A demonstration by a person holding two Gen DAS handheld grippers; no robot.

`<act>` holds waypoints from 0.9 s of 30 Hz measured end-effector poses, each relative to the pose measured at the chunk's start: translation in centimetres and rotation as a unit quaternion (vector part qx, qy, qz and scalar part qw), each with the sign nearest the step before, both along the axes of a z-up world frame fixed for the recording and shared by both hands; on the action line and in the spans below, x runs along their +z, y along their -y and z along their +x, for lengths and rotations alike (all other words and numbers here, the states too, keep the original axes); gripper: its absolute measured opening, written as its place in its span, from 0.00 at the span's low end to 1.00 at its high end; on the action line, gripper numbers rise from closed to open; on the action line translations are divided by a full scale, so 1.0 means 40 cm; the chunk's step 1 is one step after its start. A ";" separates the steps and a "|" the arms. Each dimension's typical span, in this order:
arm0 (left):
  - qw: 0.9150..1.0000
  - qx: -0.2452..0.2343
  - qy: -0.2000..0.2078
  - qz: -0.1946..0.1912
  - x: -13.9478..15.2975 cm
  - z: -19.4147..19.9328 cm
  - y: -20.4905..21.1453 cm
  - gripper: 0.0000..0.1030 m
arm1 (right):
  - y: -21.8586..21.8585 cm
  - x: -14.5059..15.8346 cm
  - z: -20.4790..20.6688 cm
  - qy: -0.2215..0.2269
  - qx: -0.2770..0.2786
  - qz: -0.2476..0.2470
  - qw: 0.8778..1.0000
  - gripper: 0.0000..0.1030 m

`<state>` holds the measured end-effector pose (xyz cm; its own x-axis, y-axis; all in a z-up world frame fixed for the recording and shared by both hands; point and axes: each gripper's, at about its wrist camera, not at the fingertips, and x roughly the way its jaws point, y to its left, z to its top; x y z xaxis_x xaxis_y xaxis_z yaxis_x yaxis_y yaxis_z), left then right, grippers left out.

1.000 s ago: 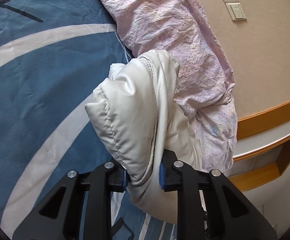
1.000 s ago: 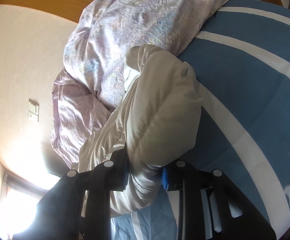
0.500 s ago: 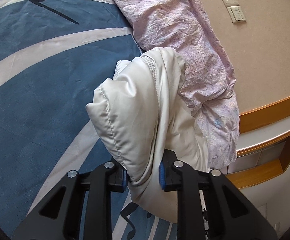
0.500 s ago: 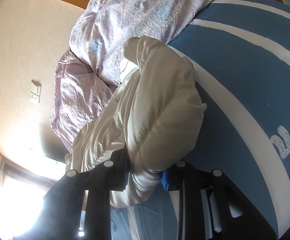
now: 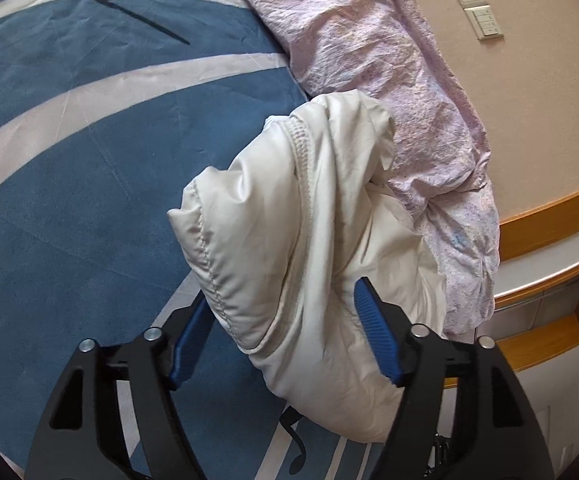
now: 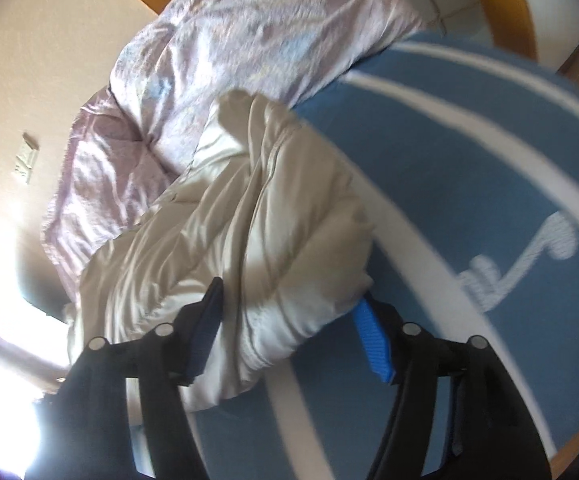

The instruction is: Fold large clothes

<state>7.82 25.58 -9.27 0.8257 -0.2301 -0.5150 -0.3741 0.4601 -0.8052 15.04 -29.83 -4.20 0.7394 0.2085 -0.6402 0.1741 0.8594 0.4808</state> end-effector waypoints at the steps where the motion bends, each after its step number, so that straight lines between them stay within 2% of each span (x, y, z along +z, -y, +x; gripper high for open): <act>1: 1.000 -0.001 0.001 0.005 0.001 -0.001 0.001 0.73 | 0.000 0.019 -0.013 0.016 -0.021 -0.031 0.999 0.69; 3: 1.000 -0.001 0.002 0.009 0.000 -0.001 0.002 0.76 | -0.017 0.070 -0.035 0.057 -0.058 -0.110 0.991 0.71; 4: 1.000 -0.002 0.002 0.010 -0.002 -0.001 0.003 0.78 | -0.035 0.092 -0.039 0.073 -0.060 -0.141 0.985 0.73; 7: 1.000 -0.001 -0.002 0.013 -0.008 0.002 0.006 0.79 | -0.101 0.137 -0.032 0.106 -0.009 -0.190 0.976 0.79; 12: 1.000 0.001 0.001 0.019 -0.009 0.007 0.015 0.79 | -0.265 0.157 0.023 0.122 0.110 -0.238 0.957 0.82; 16: 1.000 0.009 0.005 0.027 -0.001 0.013 0.022 0.80 | -0.381 0.140 0.072 0.112 0.172 -0.255 0.945 0.82; 21: 0.999 0.020 0.006 0.030 0.001 0.016 0.026 0.81 | -0.490 0.108 0.102 0.104 0.209 -0.290 0.928 0.82; 27: 0.999 0.027 0.005 0.020 -0.012 0.023 0.025 0.81 | -0.559 0.081 0.120 0.093 0.226 -0.304 0.921 0.82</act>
<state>8.73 24.59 -9.74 0.8414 -0.1652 -0.5146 -0.3908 0.4718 -0.7904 19.84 -7.47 -0.95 0.7741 0.1664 -0.6108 -0.3038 0.9441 -0.1278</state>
